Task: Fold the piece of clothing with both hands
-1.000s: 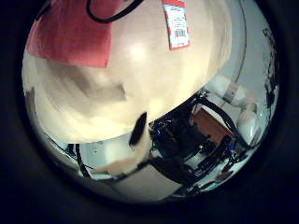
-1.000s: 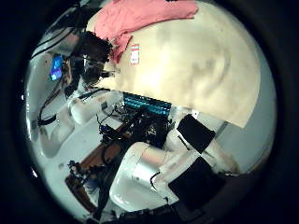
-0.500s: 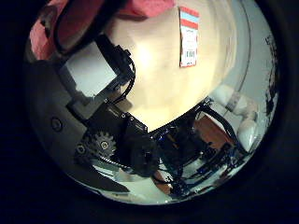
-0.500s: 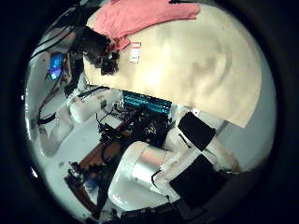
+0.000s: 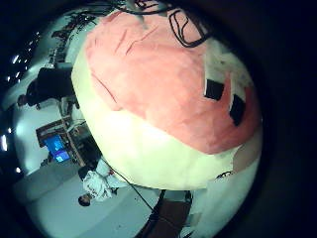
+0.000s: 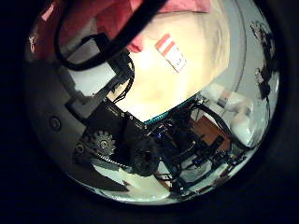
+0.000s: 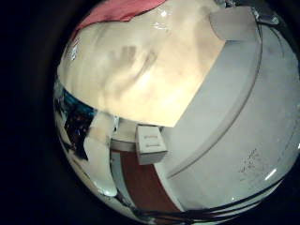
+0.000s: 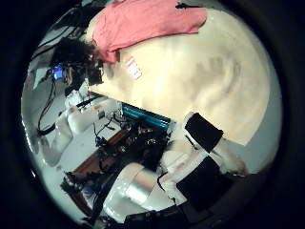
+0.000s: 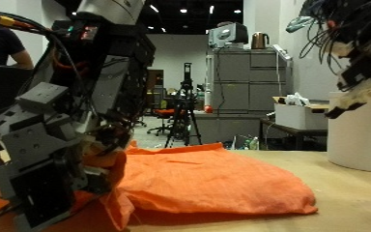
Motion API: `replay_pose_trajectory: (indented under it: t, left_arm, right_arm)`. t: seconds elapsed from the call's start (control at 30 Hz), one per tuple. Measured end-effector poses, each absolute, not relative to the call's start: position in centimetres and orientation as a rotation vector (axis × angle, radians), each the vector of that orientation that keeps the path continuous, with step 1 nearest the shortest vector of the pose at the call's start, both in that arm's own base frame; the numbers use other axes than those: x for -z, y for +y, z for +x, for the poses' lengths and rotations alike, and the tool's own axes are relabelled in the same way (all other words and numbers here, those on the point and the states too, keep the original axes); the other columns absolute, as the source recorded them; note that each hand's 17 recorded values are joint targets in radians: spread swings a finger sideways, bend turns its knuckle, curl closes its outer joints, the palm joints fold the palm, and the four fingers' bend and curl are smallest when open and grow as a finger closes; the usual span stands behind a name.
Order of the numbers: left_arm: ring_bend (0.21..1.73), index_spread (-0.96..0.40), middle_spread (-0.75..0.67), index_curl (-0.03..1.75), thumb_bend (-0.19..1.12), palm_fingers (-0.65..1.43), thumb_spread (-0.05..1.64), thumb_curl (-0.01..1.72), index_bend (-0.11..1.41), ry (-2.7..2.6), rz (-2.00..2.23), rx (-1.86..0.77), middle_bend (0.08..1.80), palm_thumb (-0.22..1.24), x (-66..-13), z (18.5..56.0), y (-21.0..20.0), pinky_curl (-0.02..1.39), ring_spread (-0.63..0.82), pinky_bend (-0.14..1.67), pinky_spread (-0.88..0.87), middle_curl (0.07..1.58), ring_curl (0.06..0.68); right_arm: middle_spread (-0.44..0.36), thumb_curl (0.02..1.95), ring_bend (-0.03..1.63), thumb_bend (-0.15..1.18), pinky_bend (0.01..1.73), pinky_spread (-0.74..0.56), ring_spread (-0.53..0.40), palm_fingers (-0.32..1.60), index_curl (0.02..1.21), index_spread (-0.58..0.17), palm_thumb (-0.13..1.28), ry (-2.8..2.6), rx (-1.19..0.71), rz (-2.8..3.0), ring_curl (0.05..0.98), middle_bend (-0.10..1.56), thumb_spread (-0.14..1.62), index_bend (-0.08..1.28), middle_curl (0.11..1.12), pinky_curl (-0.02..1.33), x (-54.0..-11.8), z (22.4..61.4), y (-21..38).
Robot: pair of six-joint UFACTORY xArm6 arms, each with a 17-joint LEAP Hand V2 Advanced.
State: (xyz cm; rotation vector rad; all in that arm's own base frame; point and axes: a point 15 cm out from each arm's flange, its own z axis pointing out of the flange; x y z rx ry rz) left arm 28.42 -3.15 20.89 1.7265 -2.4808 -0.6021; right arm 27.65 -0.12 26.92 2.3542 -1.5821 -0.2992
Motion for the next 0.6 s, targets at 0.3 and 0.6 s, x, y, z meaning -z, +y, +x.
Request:
replay_pose_trajectory:
  t: [0.3,0.6]
  left_arm:
    - [1.32,-0.69,-0.53,1.20,-0.01,1.01,0.95,0.68,0.48,-2.483,1.729,0.569,1.02,0.90,-25.1,28.8,-3.1,0.54,-0.47,0.99,-0.71,0.99,0.528]
    - [1.31,-0.72,-0.54,1.33,-0.02,1.03,0.95,0.71,0.41,-2.488,1.729,0.552,1.00,0.88,-27.8,29.1,-3.2,0.54,-0.46,0.98,-0.71,1.02,0.519]
  right_arm:
    - [0.018,0.31,0.33,-0.03,0.24,0.25,0.182,0.17,0.33,-0.235,0.70,-1.531,0.301,2.399,0.220,0.19,1.09,0.15,0.30,0.32,-19.0,29.0,1.5]
    - [0.040,0.30,0.34,-0.03,0.27,0.26,0.178,0.16,0.30,-0.232,0.64,-1.567,0.254,2.495,0.233,0.19,1.05,0.16,0.31,0.33,-14.2,31.2,4.2]
